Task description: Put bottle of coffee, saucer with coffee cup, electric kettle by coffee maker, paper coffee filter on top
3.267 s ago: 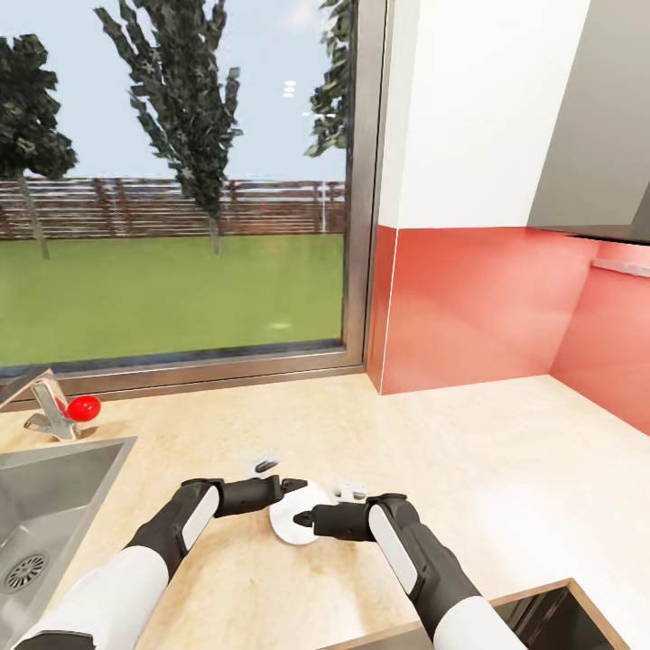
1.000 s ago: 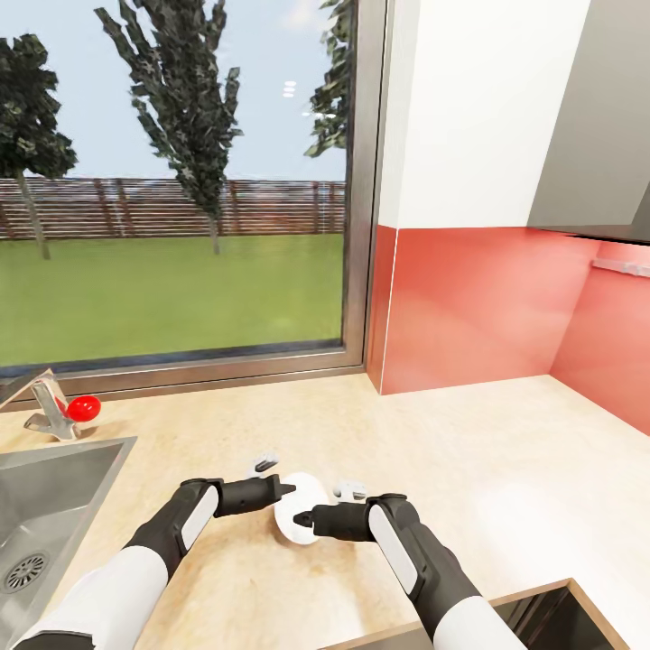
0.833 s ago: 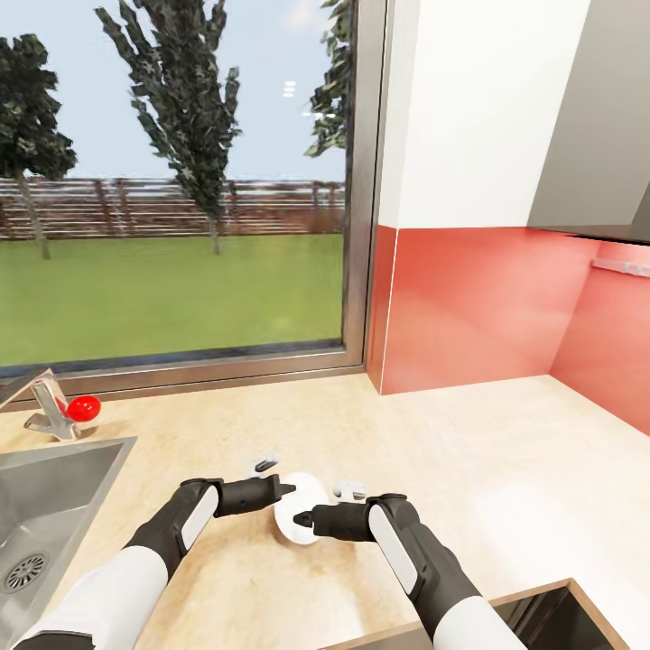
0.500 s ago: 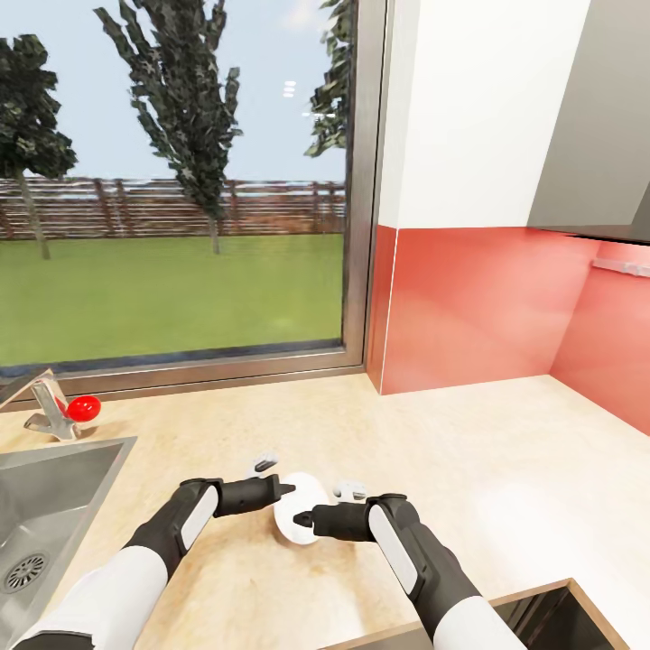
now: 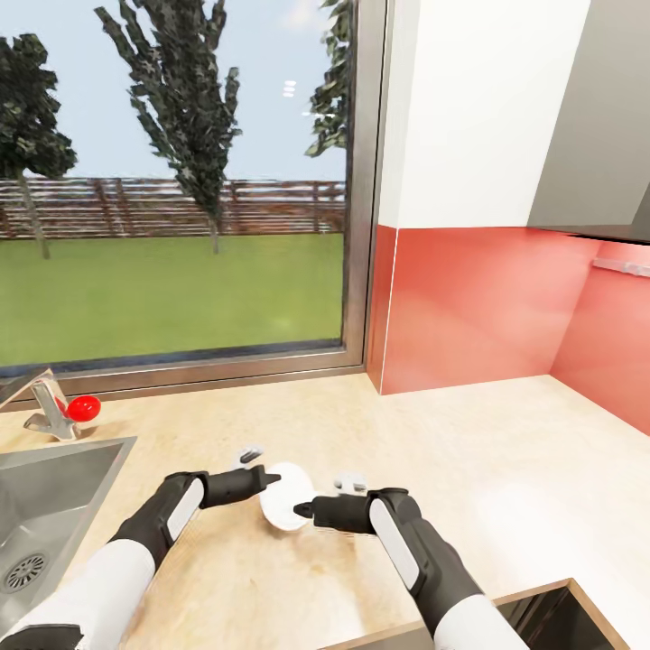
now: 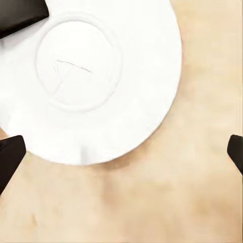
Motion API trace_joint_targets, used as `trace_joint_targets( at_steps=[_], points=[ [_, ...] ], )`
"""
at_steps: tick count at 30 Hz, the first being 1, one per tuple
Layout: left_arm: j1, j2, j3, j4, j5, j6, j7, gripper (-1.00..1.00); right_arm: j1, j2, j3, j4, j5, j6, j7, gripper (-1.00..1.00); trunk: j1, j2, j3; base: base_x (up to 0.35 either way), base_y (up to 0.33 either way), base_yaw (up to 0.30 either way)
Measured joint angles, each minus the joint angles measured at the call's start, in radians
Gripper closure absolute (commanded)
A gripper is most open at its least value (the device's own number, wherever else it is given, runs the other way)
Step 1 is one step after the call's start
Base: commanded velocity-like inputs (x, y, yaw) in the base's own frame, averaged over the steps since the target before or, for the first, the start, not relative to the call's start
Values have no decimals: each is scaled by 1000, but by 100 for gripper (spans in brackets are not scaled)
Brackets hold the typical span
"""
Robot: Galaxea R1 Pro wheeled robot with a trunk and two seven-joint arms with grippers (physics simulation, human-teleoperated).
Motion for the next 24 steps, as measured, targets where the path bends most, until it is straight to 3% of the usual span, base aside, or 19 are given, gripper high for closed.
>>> trace_joint_targets(
  at_steps=[7,13,19,24],
  points=[
    [-19,106,46,-71,5,6,3,100,0,-3,-5,-64,2,0,-2,-100,0,0,0,0,0,0],
    [-19,165,104,-99,5,9,1,100,0,-4,-6,-70,2,0,-3,-100,0,0,0,0,0,0],
    [-20,210,139,-108,6,10,-18,100,0,-4,-6,-70,2,0,-1,-100,0,0,0,0,0,0],
    [-16,225,166,-139,5,13,-99,100,0,-4,-5,-70,0,0,2,-100,0,0,0,-139,0,0]
  ],
)
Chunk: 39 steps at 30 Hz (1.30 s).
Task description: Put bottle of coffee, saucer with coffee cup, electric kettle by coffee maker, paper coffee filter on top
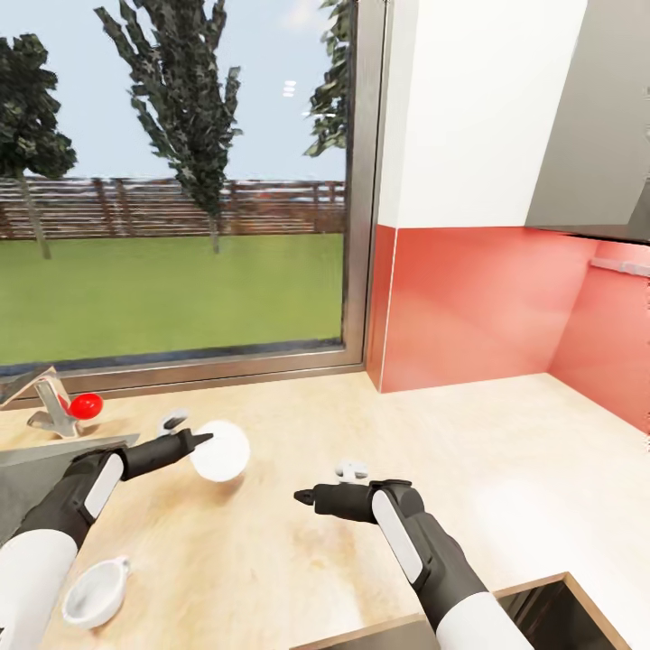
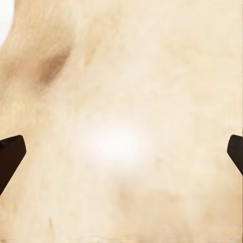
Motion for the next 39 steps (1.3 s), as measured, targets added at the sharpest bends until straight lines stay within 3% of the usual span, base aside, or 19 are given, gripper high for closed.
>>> trace_joint_targets(
  at_steps=[39],
  points=[
    [6,3,34,-7,1,1,-24,100,0,0,1,-6,0,0,3,-100,0,0,0,-337,19,0]
  ],
)
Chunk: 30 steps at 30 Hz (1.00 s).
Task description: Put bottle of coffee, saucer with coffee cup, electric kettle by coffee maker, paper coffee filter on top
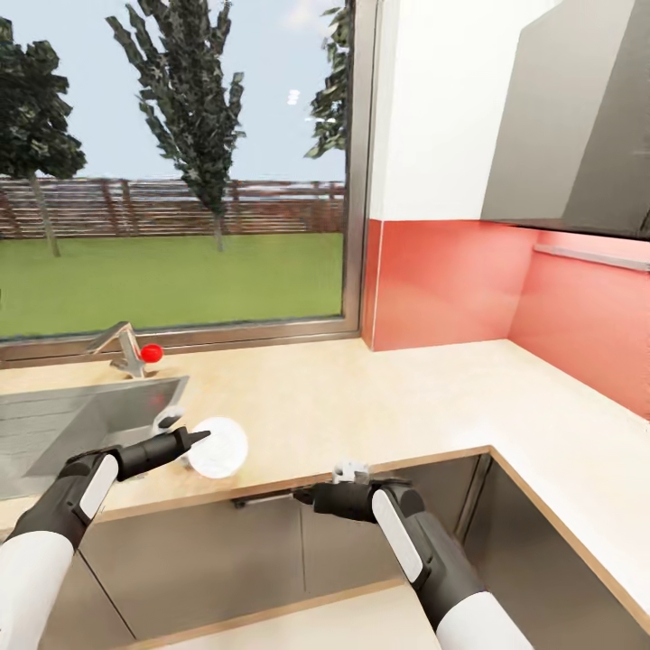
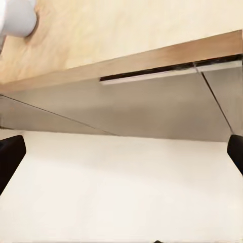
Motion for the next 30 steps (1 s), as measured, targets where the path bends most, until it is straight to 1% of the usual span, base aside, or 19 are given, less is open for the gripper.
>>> trace_joint_targets(
  at_steps=[7,14,17,19,21,22,24,26,27,28,30],
  points=[
    [0,0,1,0,0,0,0,100,0,-1,0,0,0,0,0,-100,0,0,0,-342,10,0],
    [0,0,0,0,1,0,-3,100,0,-2,7,7,5,-1,-2,-100,0,0,0,-335,111,0],
    [0,0,0,0,1,0,-30,100,0,-3,8,25,14,-8,-6,-100,0,0,0,-160,51,0],
    [1,0,0,0,0,0,-66,100,0,-4,9,82,23,-37,-6,-100,0,0,0,-56,18,0],
    [3,1,0,0,-2,0,-97,100,0,-3,10,173,50,-89,-6,-100,-1,0,0,-23,7,0],
    [5,2,0,0,-3,0,-107,100,0,-3,10,227,73,-125,-5,-100,-1,0,0,-11,4,0],
    [7,3,0,1,-3,-1,-119,100,1,-2,10,341,137,-217,-3,-100,-1,0,0,-6,2,0],
    [8,5,3,1,-3,-1,-126,100,0,-1,8,451,215,-318,-1,-100,-1,0,0,-3,1,0],
    [9,7,5,1,-4,-1,-129,100,0,-1,7,480,233,-344,0,-100,-1,0,0,-2,0,0],
    [9,10,11,1,-3,-1,-138,100,0,-1,5,536,264,-392,0,-100,-1,0,0,0,0,0],
    [9,21,24,2,-4,-1,-168,100,0,-1,3,650,305,-486,-2,-100,-1,0,0,0,0,0]
  ],
)
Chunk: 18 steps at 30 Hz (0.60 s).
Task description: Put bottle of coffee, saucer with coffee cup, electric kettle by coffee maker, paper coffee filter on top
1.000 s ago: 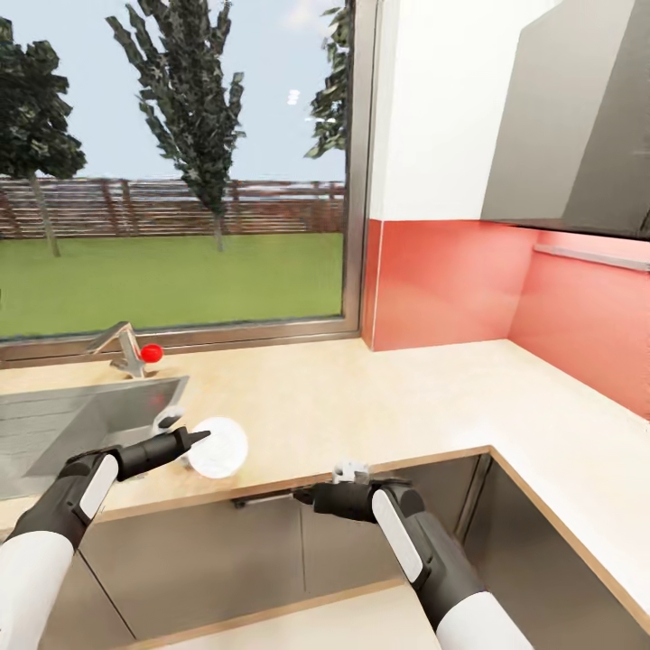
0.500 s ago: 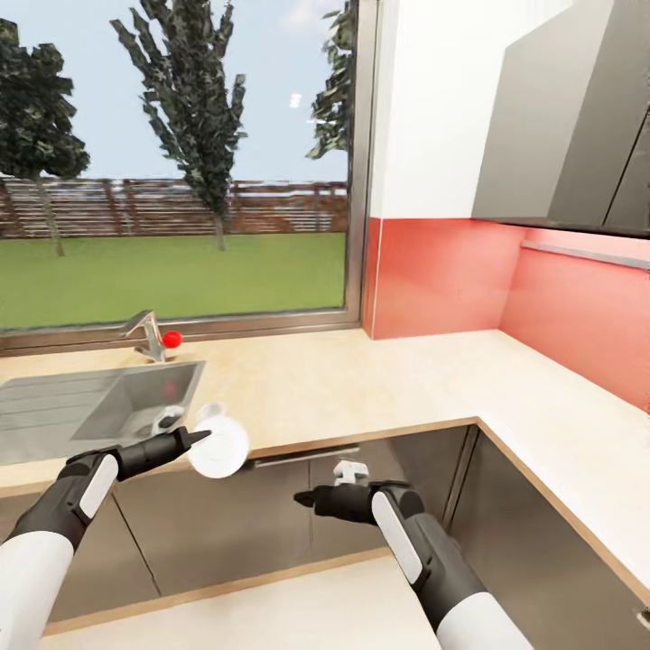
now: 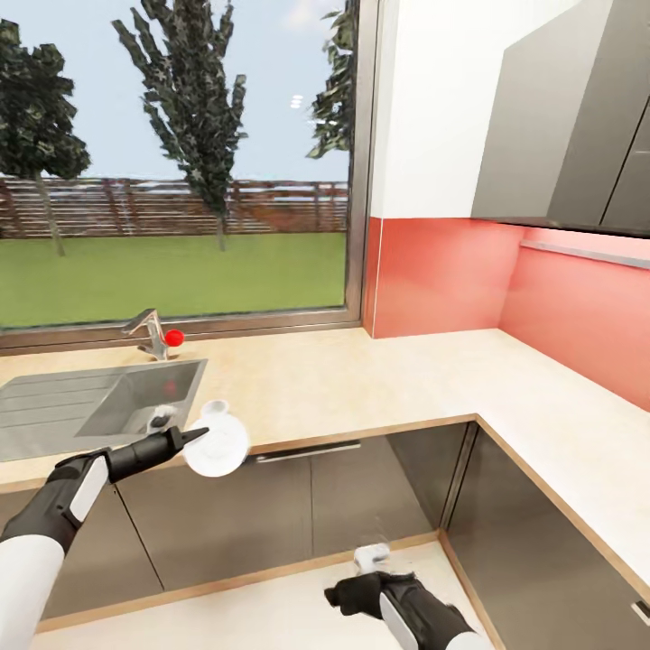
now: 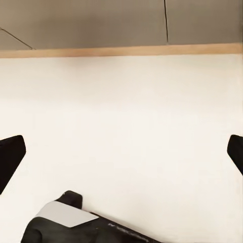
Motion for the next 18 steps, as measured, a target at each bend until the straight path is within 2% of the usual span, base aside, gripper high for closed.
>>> trace_joint_targets(
  at_steps=[4,7,9,12,18],
  points=[
    [36,36,29,8,-2,-3,-99,100,0,-3,-1,179,39,-142,-6,-100,0,0,0,0,0,0],
    [80,47,79,9,-2,-10,-135,100,0,-4,-2,261,53,-180,-31,-100,0,0,0,0,0,0],
    [105,50,119,10,-3,-15,-143,100,0,-3,-1,281,61,-187,-58,-100,0,0,0,0,0,0],
    [125,51,151,10,-2,-17,-147,100,0,0,-1,291,64,-190,-79,-100,0,0,0,0,0,0],
    [134,51,167,6,-1,-17,-151,100,0,0,-4,308,65,-192,-89,-100,0,0,0,0,0,0]
  ],
)
